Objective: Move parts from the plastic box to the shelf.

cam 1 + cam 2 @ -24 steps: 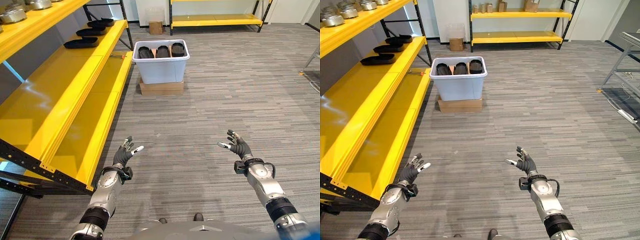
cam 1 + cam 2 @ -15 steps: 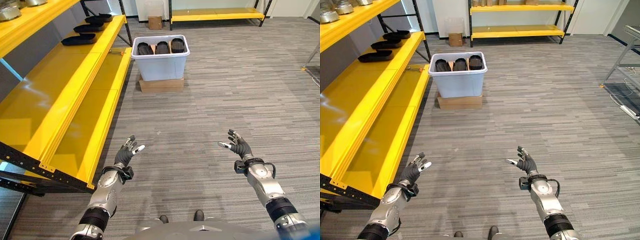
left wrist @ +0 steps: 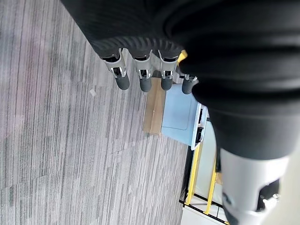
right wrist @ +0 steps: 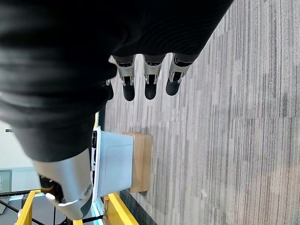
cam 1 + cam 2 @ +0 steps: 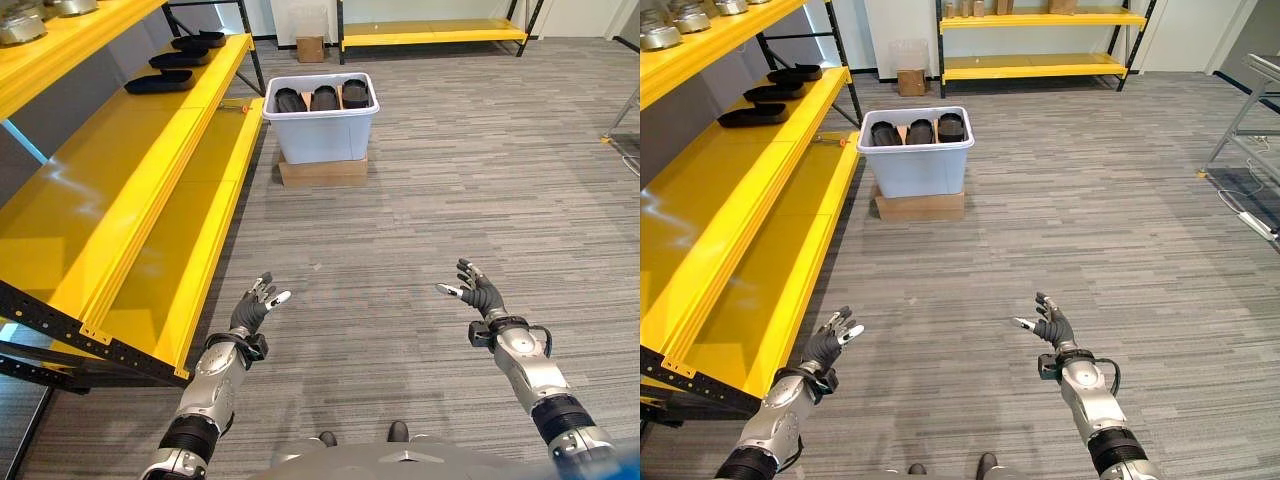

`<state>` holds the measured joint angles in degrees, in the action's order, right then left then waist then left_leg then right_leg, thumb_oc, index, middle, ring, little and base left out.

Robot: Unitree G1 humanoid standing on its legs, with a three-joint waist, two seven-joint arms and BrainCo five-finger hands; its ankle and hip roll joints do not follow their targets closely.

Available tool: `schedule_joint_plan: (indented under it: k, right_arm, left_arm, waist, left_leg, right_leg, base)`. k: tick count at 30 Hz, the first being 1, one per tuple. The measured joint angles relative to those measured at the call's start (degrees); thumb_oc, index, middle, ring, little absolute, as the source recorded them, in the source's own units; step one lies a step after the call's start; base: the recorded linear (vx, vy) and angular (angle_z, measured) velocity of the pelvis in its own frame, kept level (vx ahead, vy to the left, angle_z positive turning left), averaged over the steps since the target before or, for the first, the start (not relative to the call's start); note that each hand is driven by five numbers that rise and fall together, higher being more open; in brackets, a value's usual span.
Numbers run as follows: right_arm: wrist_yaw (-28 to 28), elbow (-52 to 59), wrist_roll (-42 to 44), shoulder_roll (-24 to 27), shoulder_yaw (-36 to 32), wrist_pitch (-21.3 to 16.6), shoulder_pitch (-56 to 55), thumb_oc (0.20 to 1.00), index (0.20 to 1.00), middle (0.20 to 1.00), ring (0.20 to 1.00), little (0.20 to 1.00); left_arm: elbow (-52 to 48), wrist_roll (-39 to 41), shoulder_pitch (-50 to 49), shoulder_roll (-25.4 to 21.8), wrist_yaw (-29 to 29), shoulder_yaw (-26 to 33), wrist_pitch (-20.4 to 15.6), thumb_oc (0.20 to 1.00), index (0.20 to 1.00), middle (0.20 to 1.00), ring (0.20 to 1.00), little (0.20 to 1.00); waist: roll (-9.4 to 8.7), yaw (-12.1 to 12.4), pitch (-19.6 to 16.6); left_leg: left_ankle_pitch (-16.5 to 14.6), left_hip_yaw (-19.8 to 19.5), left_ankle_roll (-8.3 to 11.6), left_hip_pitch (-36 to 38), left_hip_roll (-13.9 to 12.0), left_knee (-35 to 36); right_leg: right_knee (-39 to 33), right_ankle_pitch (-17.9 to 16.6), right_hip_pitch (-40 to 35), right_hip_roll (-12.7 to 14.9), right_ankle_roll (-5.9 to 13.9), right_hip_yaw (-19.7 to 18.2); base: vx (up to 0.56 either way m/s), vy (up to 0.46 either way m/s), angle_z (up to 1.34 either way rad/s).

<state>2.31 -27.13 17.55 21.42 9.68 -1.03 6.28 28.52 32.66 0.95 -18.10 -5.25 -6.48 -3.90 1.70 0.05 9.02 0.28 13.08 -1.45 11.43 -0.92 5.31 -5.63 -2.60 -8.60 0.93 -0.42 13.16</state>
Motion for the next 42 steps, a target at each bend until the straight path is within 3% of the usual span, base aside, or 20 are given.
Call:
schedule_joint_plan:
  k: [16,28,30,32,34,35,36,38,41,42]
  right_arm:
    - [0.3,2.1,-2.5,0.0,0.0,0.0,0.0,1.0,1.0,1.0,1.0,1.0]
    - [0.4,2.2,-5.4,0.1,0.4,0.0,0.3,1.0,1.0,1.0,1.0,1.0]
    - [0.3,2.2,-5.4,0.5,1.8,0.0,0.7,1.0,1.0,1.0,1.0,1.0]
    - [0.7,2.4,-5.2,1.4,2.8,0.0,1.6,1.0,1.0,1.0,1.0,1.0]
    - [1.4,2.4,-4.3,1.4,3.0,0.0,4.8,1.0,1.0,1.0,1.0,1.0]
    - [1.6,3.0,-4.2,1.6,3.0,0.0,6.0,1.0,1.0,1.0,1.0,1.0]
    - [1.7,3.3,-4.2,1.6,3.0,0.0,6.0,1.0,1.0,1.0,1.0,1.0]
    - [1.7,6.1,-4.3,1.7,3.3,0.0,5.2,1.0,1.0,1.0,1.0,1.0]
    - [1.3,6.4,-4.3,1.7,4.4,0.0,3.9,1.0,1.0,1.0,1.0,1.0]
    - [0.9,6.3,-4.2,1.7,4.4,0.0,3.3,1.0,1.0,1.0,1.0,1.0]
  left_arm:
    - [-0.1,-0.8,0.0,0.0,-0.6,0.0,-0.2,1.0,1.0,1.0,1.0,1.0]
    - [0.0,-2.2,0.6,0.4,2.0,-0.8,1.1,1.0,1.0,1.0,1.0,1.0]
    - [0.4,-2.0,1.6,0.8,2.4,-0.9,1.1,1.0,1.0,1.0,1.0,1.0]
    - [1.1,-2.0,4.8,0.7,3.1,-2.2,1.0,1.0,1.0,1.0,1.0,1.0]
    - [2.3,-2.0,7.5,0.6,3.7,-3.5,1.0,1.0,1.0,1.0,1.0,1.0]
    - [2.3,-2.0,7.4,0.8,4.5,-3.8,1.1,1.0,1.0,1.0,1.0,1.0]
    - [2.3,-1.9,7.2,0.9,4.8,-3.7,1.0,1.0,1.0,1.0,1.0,1.0]
    - [2.3,-1.8,7.0,0.8,5.6,-3.2,1.2,1.0,1.0,1.0,1.0,1.0]
    - [2.3,-2.0,6.9,0.9,5.6,-2.6,1.2,1.0,1.0,1.0,1.0,1.0]
    - [2.2,-2.2,6.9,1.0,6.0,-2.6,1.1,1.0,1.0,1.0,1.0,1.0]
  waist:
    - [-0.02,-0.4,0.0]
    - [-0.22,-0.5,0.1]
    - [-0.18,-0.4,0.3]
    - [-0.56,0.6,2.2]
    - [-0.48,0.9,4.3]
    - [-0.26,1.1,4.8]
    - [-0.28,1.2,4.9]
    - [0.19,0.5,5.5]
    - [-1.78,-0.4,6.4]
    - [-2.95,-0.8,6.7]
  left_leg:
    - [0.0,0.0,-0.03,0.0,0.2,0.1]
    - [-0.2,-0.5,-0.63,0.0,0.8,0.3]
    - [-0.7,-0.5,-1.57,-0.6,1.0,0.3]
    - [-0.2,0.0,-3.08,-0.6,1.5,-0.1]
    - [-0.4,0.9,-4.64,-0.4,2.1,-0.6]
    - [-1.0,1.7,-5.74,-0.5,2.9,-1.2]
    - [-1.8,1.2,-6.36,-0.3,3.4,-1.6]
    - [-1.8,0.4,-6.44,-0.3,4.0,-1.6]
    - [-1.9,0.3,-6.81,0.5,5.7,-1.6]
    - [-2.5,-0.2,-6.91,0.7,6.4,-1.7]
  right_leg:
    - [0.3,-0.3,0.0,0.1,0.04,-0.1]
    - [1.0,-0.6,0.3,0.6,0.43,-0.3]
    - [5.3,0.8,2.7,1.4,1.91,-0.4]
    - [15.1,2.2,7.5,3.1,3.49,0.0]
    - [28.0,1.6,14.0,6.4,5.01,2.9]
    - [38.1,2.7,18.3,10.5,6.09,5.3]
    - [40.0,2.5,19.7,11.1,6.56,5.1]
    - [36.7,3.0,20.9,11.4,8.72,3.2]
    - [26.6,2.0,21.0,11.3,10.05,2.7]
    - [20.9,1.0,21.2,11.0,11.32,3.7]
  base:
    - [0.01,0.047,0.0]
    - [-0.03,0.129,0.0]
    - [-0.1,0.23,0.01]
    - [-0.08,0.324,-0.06]
    - [0.05,0.241,-0.13]
    - [0.14,0.087,-0.1]
    - [0.15,0.063,-0.15]
    - [0.12,-0.019,0.01]
    - [0.24,-0.064,0.06]
    - [0.35,-0.094,0.17]
